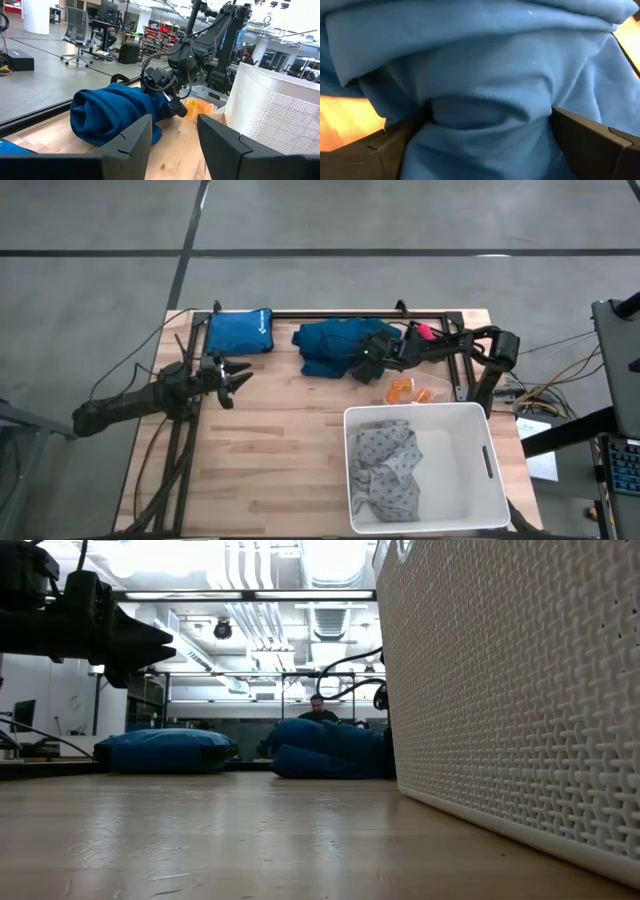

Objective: Pick & place medical supplies in basket/bin
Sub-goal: Put the blue patient gown into the white bin

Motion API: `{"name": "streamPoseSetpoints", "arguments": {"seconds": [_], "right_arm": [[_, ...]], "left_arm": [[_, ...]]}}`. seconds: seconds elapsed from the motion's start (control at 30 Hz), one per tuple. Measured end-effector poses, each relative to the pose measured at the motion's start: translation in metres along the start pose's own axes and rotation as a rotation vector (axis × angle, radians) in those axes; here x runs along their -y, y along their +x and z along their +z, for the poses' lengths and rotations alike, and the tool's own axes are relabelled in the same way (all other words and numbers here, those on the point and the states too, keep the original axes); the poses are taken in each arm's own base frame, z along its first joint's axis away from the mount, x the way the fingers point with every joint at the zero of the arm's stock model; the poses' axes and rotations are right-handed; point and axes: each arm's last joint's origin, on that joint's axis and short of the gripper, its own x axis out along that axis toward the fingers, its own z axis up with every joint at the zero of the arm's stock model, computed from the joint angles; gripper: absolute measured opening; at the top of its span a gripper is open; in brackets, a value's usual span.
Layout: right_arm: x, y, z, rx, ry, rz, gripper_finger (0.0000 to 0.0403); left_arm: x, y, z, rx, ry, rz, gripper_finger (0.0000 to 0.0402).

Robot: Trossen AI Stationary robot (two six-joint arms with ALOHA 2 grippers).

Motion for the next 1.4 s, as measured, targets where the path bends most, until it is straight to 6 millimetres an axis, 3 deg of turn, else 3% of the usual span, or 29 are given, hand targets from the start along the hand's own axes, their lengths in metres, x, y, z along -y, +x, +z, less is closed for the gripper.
{"name": "streamPoseSetpoints", "arguments": {"seconds": [0.5, 1.4], "right_arm": [[0.0050, 0.0040, 0.0011, 0.034, 0.042, 0.021, 0.0388], [0.0035, 0.0040, 0.0009, 0.033, 0.116, 0.018, 0.0065]], "left_arm": [[0.0000, 0.0000, 0.0001, 0.001, 0.000, 0.000, 0.0164], [0.0000, 0.0000, 0.0001, 0.000, 0.000, 0.000, 0.0164]]}}
